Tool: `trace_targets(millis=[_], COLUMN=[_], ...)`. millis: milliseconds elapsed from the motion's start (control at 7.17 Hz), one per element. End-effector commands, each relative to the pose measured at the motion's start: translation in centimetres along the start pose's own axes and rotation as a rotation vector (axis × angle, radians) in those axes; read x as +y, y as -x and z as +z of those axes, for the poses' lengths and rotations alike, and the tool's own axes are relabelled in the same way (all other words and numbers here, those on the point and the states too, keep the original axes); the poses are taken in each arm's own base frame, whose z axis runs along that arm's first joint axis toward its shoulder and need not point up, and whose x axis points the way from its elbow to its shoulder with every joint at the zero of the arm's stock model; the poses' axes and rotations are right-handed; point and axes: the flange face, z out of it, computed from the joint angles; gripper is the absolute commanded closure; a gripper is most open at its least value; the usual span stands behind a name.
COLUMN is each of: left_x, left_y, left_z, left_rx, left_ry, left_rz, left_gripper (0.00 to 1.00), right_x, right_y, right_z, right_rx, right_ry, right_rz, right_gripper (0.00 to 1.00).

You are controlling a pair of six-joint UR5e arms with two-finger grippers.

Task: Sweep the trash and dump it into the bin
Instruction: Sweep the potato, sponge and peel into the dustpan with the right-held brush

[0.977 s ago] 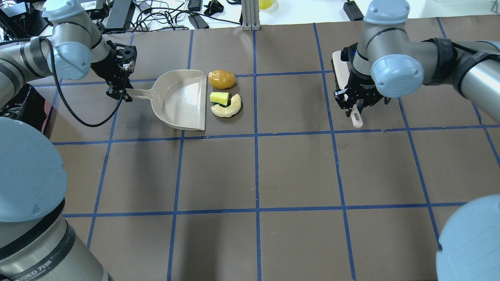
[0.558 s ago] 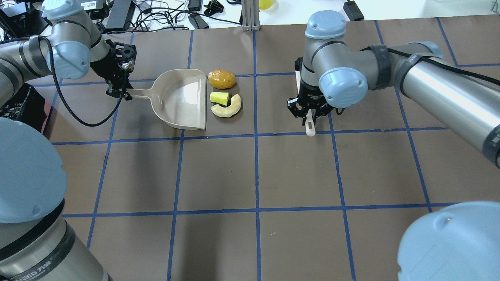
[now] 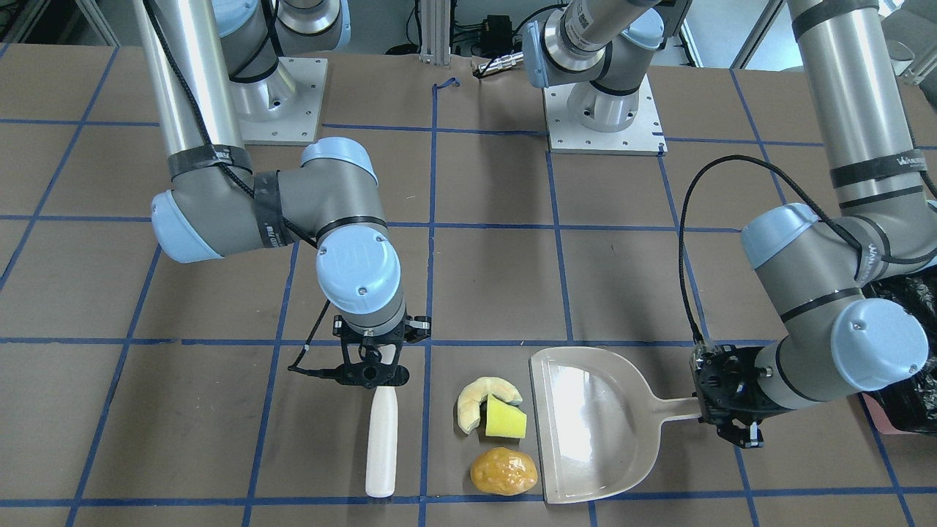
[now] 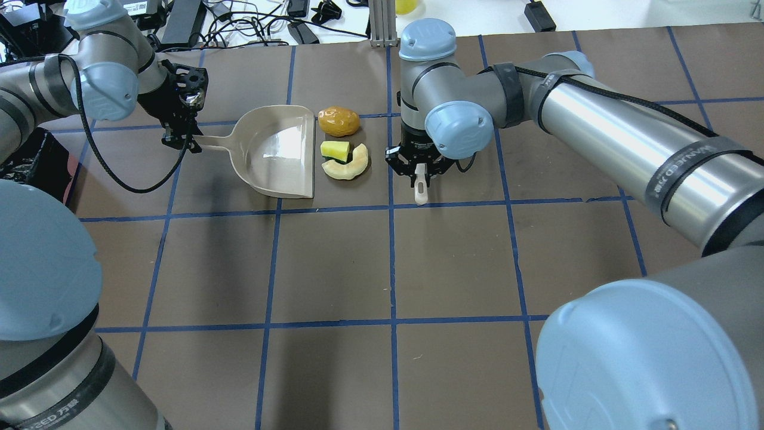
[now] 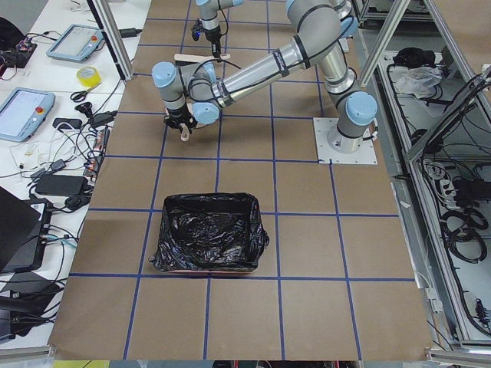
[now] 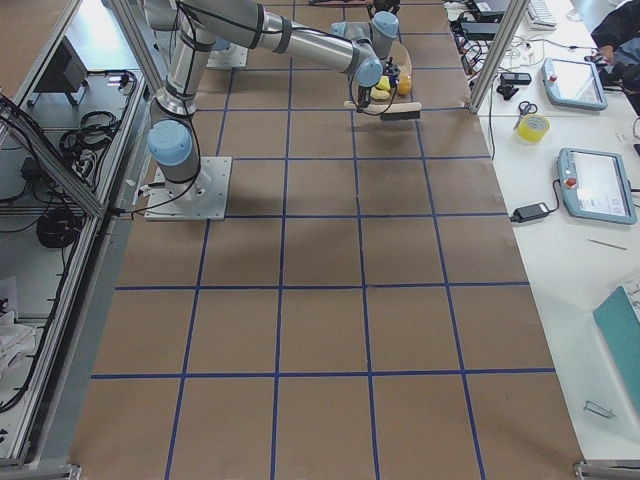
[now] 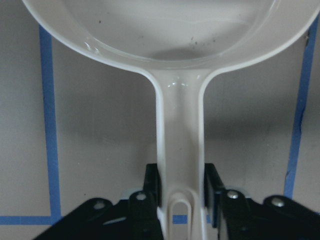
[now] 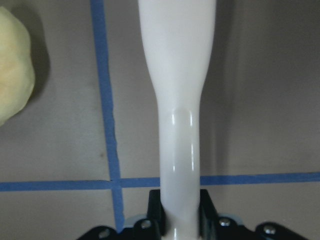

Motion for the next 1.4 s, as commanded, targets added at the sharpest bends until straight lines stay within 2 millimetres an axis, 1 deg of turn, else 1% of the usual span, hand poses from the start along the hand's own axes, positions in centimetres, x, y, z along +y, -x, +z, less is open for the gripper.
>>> trace_targets(millis=[0, 140, 279, 558, 698, 837, 1116, 1256], left_x=[-0.1, -0.1, -0.1, -0.1, -0.1, -0.1, -0.1, -0.1], left_y=[0.1, 0.0, 0.0, 0.1, 0.1, 0.1, 0.0, 0.0], left_z=[0.0, 0.0, 0.0, 0.1, 0.1, 0.0, -0.1, -0.1], left_rx=[0.0, 0.0, 0.0, 0.001, 0.001, 0.0, -0.002, -0.002], left_ry=[0.002, 0.003, 0.003, 0.001, 0.001, 0.002, 0.002, 0.0], left_rz=[0.001, 0.001, 0.001, 0.001, 0.001, 0.001, 0.001, 0.001], left_gripper=[0.84, 0.84, 0.84, 0.84, 0.84, 0.84, 0.84, 0.84], right_x=[0.0, 0.1, 0.1, 1.0, 0.9, 0.9, 1.7, 2.2], right_y=[4.6, 6.3, 7.3, 9.9, 11.0, 12.2, 15.1, 17.1], right_z=[1.5, 1.9, 1.7, 2.3, 2.1, 1.9, 1.4, 1.1], right_rx=[-0.019, -0.018, -0.019, -0.041, -0.05, -0.102, -0.14, -0.175], right_ry=[0.015, 0.013, 0.008, 0.025, 0.017, 0.035, 0.037, 0.046], right_rz=[0.038, 0.045, 0.034, 0.052, 0.059, 0.074, 0.068, 0.08], right_gripper=[1.0, 1.0, 1.0, 1.0, 1.0, 1.0, 1.0, 1.0])
